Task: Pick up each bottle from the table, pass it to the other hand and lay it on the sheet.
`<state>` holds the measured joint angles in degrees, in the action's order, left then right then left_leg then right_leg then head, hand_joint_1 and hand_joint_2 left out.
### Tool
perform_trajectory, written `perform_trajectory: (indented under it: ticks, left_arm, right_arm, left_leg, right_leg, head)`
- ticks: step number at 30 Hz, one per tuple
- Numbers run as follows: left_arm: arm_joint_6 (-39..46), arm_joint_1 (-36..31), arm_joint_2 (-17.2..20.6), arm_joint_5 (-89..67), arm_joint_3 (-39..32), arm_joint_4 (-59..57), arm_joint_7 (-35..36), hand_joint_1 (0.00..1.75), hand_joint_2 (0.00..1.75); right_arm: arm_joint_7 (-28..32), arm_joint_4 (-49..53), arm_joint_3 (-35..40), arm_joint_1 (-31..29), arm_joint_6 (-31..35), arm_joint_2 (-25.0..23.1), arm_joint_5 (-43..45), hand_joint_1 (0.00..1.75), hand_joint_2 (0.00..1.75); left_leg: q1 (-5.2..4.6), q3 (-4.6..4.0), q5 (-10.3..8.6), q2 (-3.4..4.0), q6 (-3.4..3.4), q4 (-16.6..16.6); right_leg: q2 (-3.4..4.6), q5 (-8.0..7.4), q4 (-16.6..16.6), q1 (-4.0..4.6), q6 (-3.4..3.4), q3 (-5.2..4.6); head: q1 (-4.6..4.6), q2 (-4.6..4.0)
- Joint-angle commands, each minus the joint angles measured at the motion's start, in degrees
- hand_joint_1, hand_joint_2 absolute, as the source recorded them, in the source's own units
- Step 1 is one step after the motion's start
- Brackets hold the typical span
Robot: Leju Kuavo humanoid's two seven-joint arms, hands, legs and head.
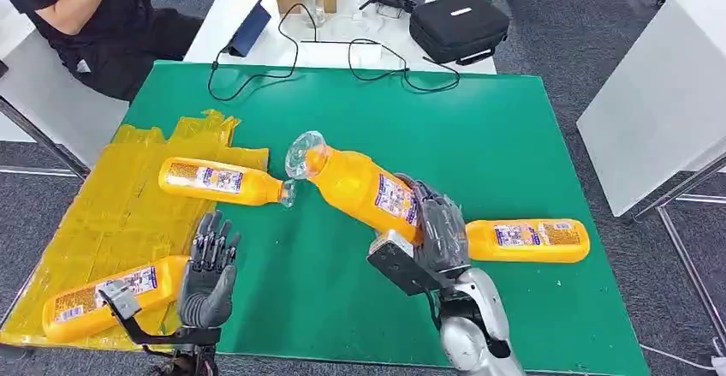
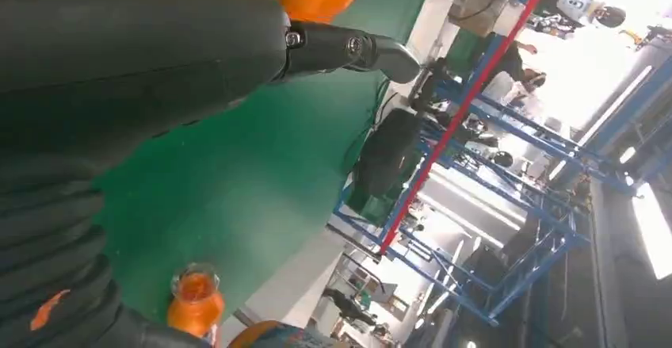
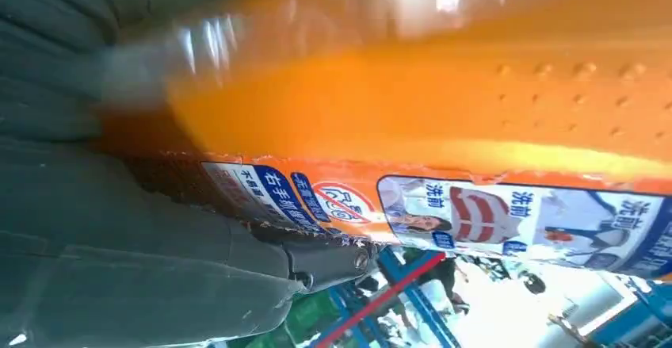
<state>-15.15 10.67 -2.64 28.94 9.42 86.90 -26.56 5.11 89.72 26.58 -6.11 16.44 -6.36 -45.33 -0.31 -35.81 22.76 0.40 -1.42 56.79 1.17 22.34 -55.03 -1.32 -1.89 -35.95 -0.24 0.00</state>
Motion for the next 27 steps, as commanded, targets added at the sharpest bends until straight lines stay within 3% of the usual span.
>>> perform_trajectory:
  ticks: [1, 10, 19, 27]
  left_arm:
    - [-1.85, -4.36, 0.46, 1.76, 6.7, -5.35, 0.02, 0.0, 1.75]
    - [-3.41, -5.91, -0.68, 4.45, 8.66, -5.75, 0.97, 0.0, 1.75]
    - [-2.16, -3.84, -1.2, 4.62, 7.56, -2.93, 1.23, 0.0, 1.75]
    - [-1.15, -1.92, -3.01, 3.74, 5.6, -0.9, 1.78, 0.0, 1.75]
  right_arm:
    - [-2.07, -2.37, 1.52, -2.3, -0.48, 1.61, 2.11, 1.75, 1.75]
    - [-0.6, -21.02, 4.61, -4.26, -1.52, -4.74, -0.26, 1.75, 1.75]
    - [-0.07, -19.04, 8.6, -4.25, -2.32, -6.27, -1.9, 1.75, 1.75]
    - [-0.25, -10.14, 12.51, -3.57, -0.99, -6.59, -2.4, 1.75, 1.75]
  left_leg:
    - [0.04, 0.28, 0.1, -0.18, 0.12, 0.0]
    - [0.04, 0.27, 0.05, 0.04, 0.1, -0.1]
    - [0.09, 0.33, 0.18, 0.03, 0.14, 0.03]
    - [0.06, 0.1, 0.14, 0.02, 0.1, 0.08]
  right_leg:
    - [-0.25, 0.13, 0.01, 0.06, 0.13, 0.33]
    - [0.0, 0.01, 0.1, 0.05, 0.11, 0.3]
    - [-0.04, 0.14, -0.02, 0.11, 0.15, 0.33]
    - [-0.04, 0.12, -0.08, 0.07, 0.13, 0.13]
  head:
    - [0.0, 0.0]
    - [0.02, 0.0]
    - [0.02, 0.0]
    - [0.02, 0.0]
